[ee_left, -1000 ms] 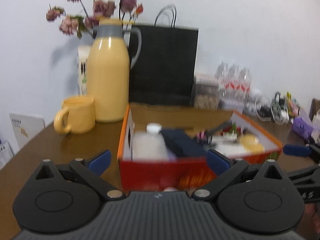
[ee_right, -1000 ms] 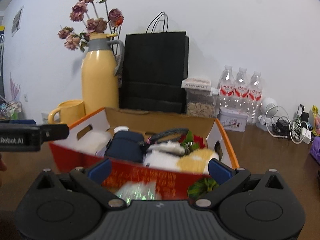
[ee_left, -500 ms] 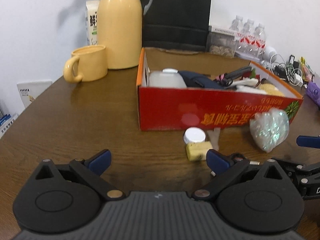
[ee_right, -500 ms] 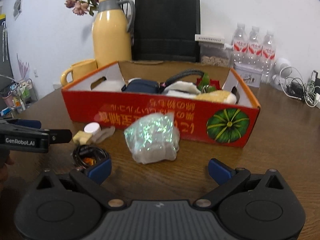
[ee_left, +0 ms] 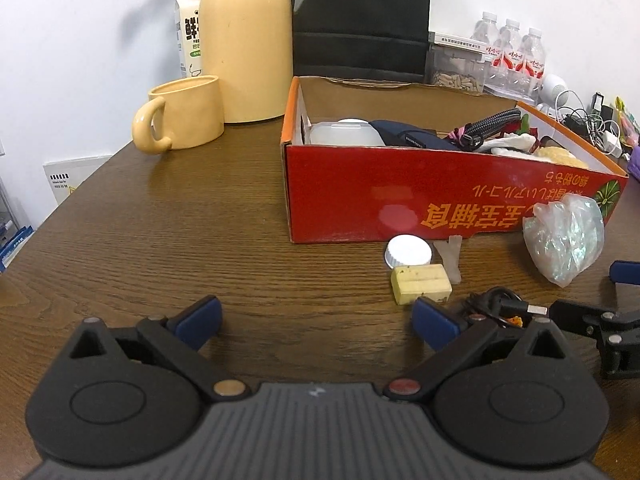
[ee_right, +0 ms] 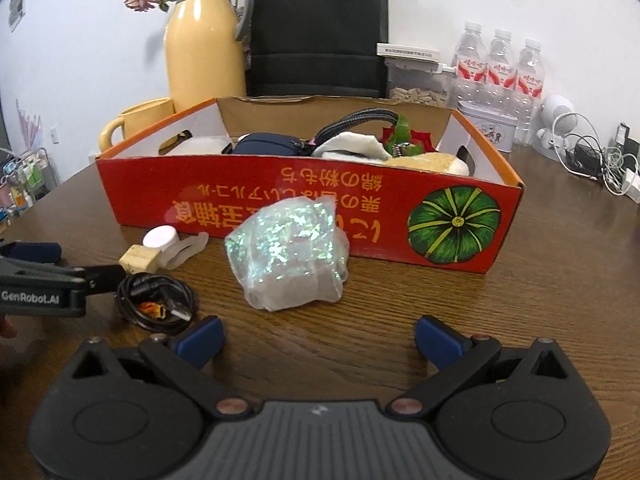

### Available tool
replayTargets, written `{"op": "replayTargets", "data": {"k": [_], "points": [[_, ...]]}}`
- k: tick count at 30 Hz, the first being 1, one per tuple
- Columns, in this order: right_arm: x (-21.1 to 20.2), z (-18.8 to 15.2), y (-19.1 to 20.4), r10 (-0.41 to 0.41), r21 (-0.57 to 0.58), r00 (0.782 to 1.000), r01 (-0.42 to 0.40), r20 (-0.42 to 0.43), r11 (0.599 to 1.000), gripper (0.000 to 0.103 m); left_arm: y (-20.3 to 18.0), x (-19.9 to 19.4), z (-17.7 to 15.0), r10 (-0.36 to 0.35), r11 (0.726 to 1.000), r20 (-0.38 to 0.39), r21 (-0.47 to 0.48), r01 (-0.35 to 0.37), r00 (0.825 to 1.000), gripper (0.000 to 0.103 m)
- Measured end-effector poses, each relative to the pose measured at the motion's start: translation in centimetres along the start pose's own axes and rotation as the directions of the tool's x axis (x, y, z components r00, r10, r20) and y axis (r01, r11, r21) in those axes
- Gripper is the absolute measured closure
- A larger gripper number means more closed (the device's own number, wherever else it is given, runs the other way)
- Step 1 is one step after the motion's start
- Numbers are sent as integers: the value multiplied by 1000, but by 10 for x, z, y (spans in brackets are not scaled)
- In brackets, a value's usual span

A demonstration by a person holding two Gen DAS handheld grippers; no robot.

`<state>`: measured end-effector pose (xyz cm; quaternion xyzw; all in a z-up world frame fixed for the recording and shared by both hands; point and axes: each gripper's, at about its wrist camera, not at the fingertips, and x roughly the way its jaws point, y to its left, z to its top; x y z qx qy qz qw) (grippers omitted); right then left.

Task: Organize objects
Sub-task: 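Withdraw both grippers from the box toward the glitter bag and sponge, then move both grippers toward the glittery bag and yellow sponge on the table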

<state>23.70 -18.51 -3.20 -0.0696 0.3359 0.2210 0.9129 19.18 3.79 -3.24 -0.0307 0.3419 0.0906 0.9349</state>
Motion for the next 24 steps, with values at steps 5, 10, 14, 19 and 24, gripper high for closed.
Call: {"op": "replayTargets", "data": {"k": [5,10,14,19,24], "points": [[4,4,1,-29,24,1000,29,-1,999,0,-1,1,1,0,1000,0,-2,0,1000,0],[11,9,5,-22,21,1000,22,1,1000,0,-1,1,1,0,1000,0,-2,0,1000,0],[13,13,3,-13,66,1000,11,19,998,0,0,1,1,0,1000,0,-2,0,1000,0],[11,12,-4,6,110,999,-11,40,994,0,0,1,1,0,1000,0,-2,0,1000,0],[11,13,-2,19,89,999,-22,37,996,0,0,1,1,0,1000,0,-2,0,1000,0]]}}
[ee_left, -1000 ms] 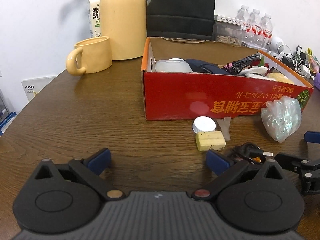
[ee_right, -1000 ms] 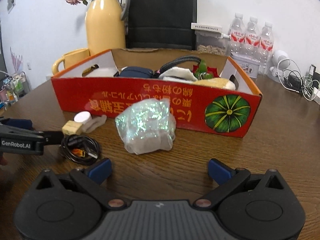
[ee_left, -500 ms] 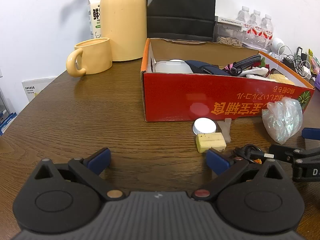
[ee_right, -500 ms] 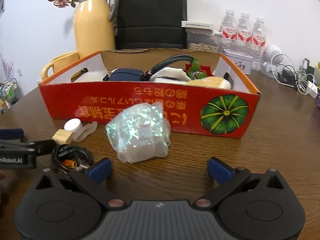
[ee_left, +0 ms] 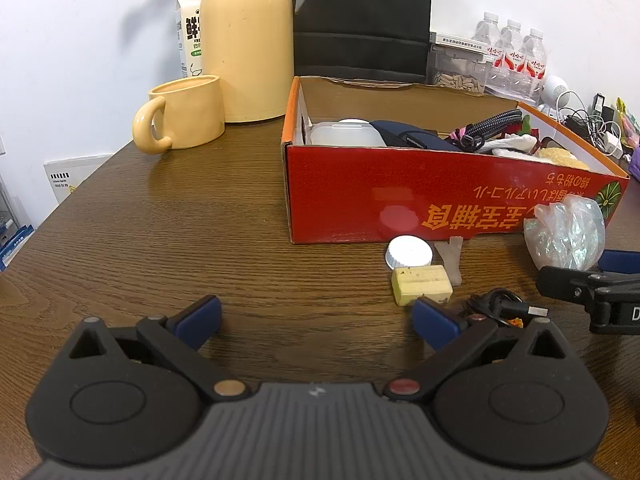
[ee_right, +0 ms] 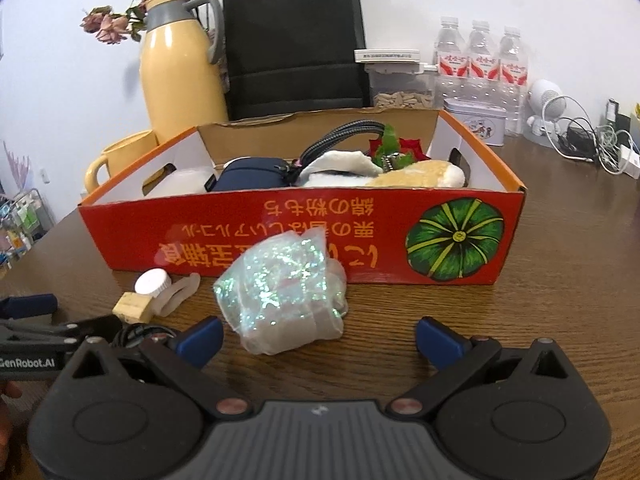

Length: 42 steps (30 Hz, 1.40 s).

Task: Organize objects
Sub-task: 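Move both grippers toward the glittery bag and yellow sponge on the table, then grasp the yellow sponge with the left gripper while the right grasps the glittery bag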

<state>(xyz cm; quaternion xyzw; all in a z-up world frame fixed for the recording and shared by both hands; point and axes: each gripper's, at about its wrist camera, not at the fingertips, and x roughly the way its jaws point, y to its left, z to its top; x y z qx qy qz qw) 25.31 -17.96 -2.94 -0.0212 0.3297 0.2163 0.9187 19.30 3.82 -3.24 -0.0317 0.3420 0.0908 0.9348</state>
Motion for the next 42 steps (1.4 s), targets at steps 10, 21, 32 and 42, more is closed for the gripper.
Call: {"op": "replayTargets", "data": {"k": [10,21,32,42], "points": [[-6,4,12,37,-91,997,-30,71,995,13,-1,0,0,2,1000,2,-7,-2,1000,0],[-29,-2,15,49,-141,983,-23,179,990,63,-30,-4,6,-56,998,57,46,53,997,11],[-35,-3,15,38,-138,977,-9,210,990,63,-31,-8,1,-94,996,72,12,94,993,72],[-38,-4,17,30,-145,972,4,232,989,63,-27,-28,0,-62,998,168,-11,64,984,72]]}}
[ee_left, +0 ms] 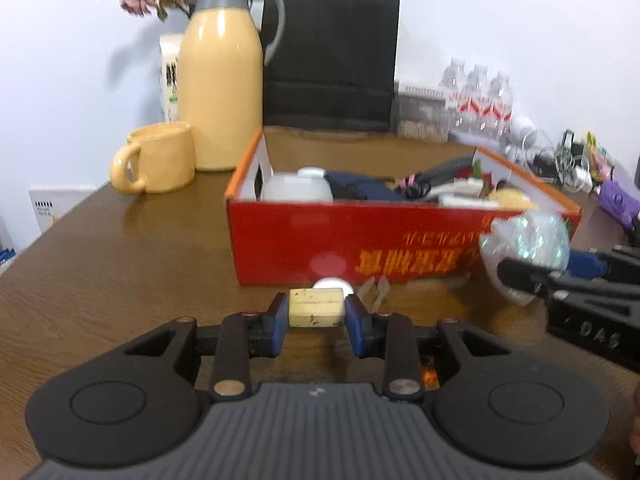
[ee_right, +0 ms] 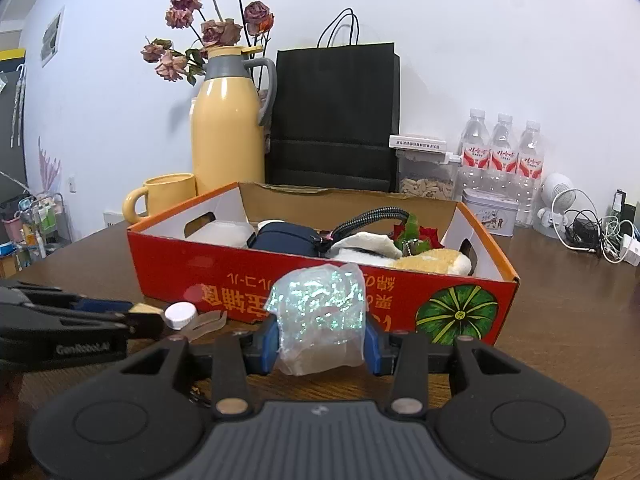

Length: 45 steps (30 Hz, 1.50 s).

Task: Organize objects
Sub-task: 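Grasp the yellow sponge with the left gripper while the right grasps the glittery bag, then lower the sponge and glittery bag into the box while both grippers release them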

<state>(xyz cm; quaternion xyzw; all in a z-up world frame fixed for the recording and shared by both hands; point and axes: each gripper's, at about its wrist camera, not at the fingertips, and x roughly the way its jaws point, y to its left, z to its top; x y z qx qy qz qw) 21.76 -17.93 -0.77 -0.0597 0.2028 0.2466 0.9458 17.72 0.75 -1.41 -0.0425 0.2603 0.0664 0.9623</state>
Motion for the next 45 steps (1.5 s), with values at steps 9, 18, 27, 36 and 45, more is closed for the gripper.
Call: {"op": "replayTargets", "data": {"k": [9,18,27,36,45], "points": [[-12,14,1,-1,7,996,1,89,1000,63,-8,-22,32,-20,1000,140,2,20,990,72],[-4,59,-7,-20,24,982,16,187,1000,63,-18,-7,79,-21,1000,230,-8,24,973,72],[50,84,-28,-82,81,979,67,187,994,63,-19,54,102,17,998,206,-57,-5,978,72],[80,74,-32,-95,61,988,88,122,994,63,-16,82,103,32,998,174,-51,-24,984,72],[80,72,-31,-99,56,990,94,101,994,60,-20,78,98,65,998,197,-38,-59,978,72]]}}
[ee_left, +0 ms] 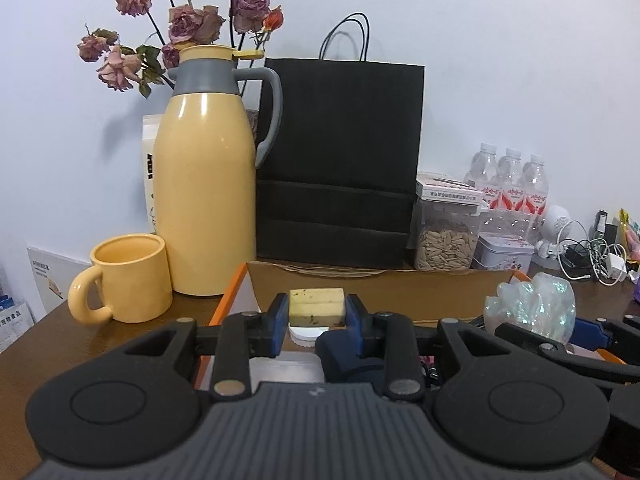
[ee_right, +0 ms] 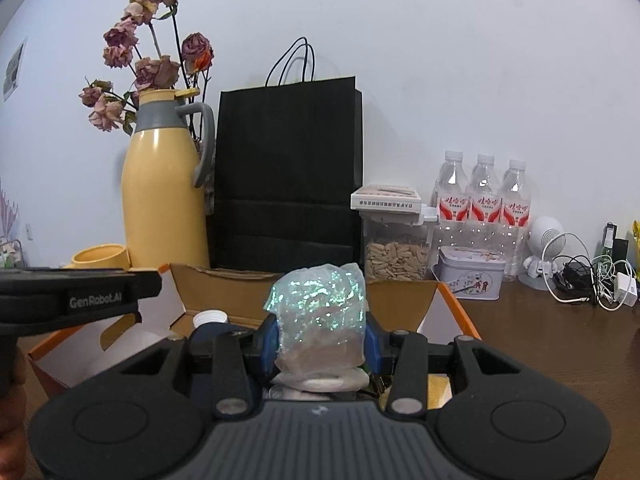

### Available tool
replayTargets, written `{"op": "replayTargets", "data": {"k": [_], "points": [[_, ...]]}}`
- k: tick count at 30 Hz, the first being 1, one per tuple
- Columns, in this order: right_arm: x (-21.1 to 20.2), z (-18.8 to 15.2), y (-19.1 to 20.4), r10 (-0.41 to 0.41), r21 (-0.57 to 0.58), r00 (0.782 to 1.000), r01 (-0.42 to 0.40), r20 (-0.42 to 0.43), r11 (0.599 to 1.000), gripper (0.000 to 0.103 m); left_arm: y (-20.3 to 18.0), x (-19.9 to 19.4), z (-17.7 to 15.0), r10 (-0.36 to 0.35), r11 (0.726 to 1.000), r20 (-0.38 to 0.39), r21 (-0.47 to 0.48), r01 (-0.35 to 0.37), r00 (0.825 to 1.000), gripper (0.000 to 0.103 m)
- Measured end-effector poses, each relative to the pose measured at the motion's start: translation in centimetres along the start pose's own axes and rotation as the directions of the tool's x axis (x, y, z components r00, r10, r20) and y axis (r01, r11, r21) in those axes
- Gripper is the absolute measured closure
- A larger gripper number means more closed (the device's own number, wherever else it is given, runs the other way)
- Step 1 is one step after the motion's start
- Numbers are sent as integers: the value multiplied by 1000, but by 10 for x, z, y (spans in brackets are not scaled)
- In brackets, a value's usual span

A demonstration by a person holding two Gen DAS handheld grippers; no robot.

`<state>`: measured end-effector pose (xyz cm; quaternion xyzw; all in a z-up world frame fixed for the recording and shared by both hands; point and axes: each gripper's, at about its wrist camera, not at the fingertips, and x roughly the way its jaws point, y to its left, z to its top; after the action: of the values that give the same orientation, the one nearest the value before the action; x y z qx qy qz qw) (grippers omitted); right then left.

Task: Organize objects
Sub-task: 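Lower the sponge and glittery bag into the box while both grippers release them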

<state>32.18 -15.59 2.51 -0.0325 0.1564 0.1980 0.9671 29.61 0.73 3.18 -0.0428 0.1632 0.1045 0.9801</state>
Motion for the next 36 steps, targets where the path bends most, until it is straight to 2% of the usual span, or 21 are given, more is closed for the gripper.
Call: {"op": "replayTargets", "data": {"k": [1,2,3,4,5,6,7,10,23,36], "points": [[0,0,0,-3,0,1000,3,-1,1000,57,0,-1,0,10,1000,13,-1,-10,1000,66],[0,-1,-1,-10,0,1000,10,0,1000,56,-1,-3,-1,18,1000,24,5,-18,1000,51],[-1,-1,-1,-15,1,1000,15,1,1000,50,-1,-4,-2,22,1000,30,11,-22,999,41],[-2,-1,-2,-25,7,1000,25,0,1000,40,-1,-4,-2,21,1000,36,10,-21,999,23],[-3,-1,-3,-32,16,999,32,1,999,32,-1,-6,-2,19,1000,47,7,-20,999,9],[-4,-1,-4,-39,23,999,39,6,999,14,-1,-7,-2,23,1000,56,6,-23,998,4],[-5,-2,-5,-46,28,999,46,12,999,5,0,-8,-2,26,1000,62,3,-26,998,0],[-5,-2,-6,-47,34,999,47,12,998,0,1,-8,-2,29,1000,54,-12,-29,998,0],[-9,-3,-5,-38,33,999,38,8,999,0,4,-10,-1,35,999,52,-32,-34,998,0],[-30,-3,0,-24,-4,1000,24,19,1000,0,10,-35,0,-18,999,78,-25,20,997,0]]}}
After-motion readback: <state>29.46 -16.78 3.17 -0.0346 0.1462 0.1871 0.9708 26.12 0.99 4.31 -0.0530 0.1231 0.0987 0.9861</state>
